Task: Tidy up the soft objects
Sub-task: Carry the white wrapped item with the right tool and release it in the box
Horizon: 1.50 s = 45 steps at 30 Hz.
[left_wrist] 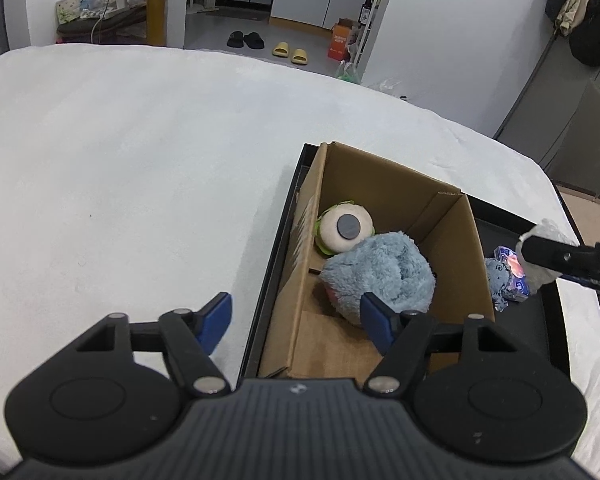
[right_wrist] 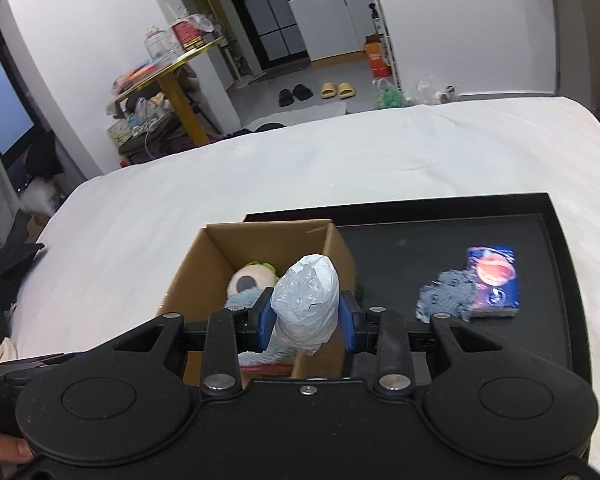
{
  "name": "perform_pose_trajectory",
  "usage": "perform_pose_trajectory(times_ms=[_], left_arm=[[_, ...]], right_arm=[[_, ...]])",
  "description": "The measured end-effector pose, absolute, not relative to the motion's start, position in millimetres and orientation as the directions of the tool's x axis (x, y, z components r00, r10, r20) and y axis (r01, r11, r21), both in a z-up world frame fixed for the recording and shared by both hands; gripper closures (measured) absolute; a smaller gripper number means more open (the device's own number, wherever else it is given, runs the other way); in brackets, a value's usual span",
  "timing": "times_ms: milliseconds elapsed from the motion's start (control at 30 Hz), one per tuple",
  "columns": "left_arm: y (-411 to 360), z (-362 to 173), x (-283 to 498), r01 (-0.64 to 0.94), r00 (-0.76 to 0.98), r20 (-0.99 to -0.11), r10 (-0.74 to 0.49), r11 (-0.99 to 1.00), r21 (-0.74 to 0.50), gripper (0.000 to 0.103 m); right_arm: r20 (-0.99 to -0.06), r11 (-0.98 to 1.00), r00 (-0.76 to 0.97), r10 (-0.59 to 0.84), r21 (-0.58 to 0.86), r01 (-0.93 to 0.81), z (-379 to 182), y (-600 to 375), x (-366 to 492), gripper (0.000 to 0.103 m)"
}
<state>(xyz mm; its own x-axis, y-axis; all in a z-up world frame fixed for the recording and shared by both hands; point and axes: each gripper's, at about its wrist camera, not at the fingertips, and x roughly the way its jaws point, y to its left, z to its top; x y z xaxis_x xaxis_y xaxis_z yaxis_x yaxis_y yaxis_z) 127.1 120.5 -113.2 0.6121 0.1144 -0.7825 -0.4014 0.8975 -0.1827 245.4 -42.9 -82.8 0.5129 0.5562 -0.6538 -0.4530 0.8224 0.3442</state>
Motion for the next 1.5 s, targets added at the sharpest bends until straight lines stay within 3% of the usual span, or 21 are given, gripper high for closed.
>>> perform_pose_trajectory(times_ms=[100,267,400,633,1500], left_arm=[[124,-115,128,-0.402,0.614,-0.782,0.105,0.894,-0.195,0.037],[129,-118,130,-0.399,0.616,-0.784,0.08,0.89,-0.222,0.056],[134,-124,131,-0.399,0.61,-0.79,0.052,0.882,-0.25,0.062],[140,-134,129,-0.391,0.611,-0.792,0.011,0.874,-0.29,0.088],[157,-142,127,-0.398,0.617,-0.783,-0.074,0.83,-0.392,0.087]], right_arm=[[-0.655,0.818,0.507,0.561,0.342,-0.463,-78,-32,245,0.07],[-0.655,0.811,0.5,0.566,0.335,-0.48,-72,-15,247,0.07],[-0.65,0.801,0.493,0.578,0.336,-0.496,-67,-3,243,0.07],[-0.663,0.785,0.474,0.58,0.299,-0.542,-60,25,237,0.07],[-0.779,0.771,0.281,0.561,0.366,-0.522,-109,87,245,0.069]])
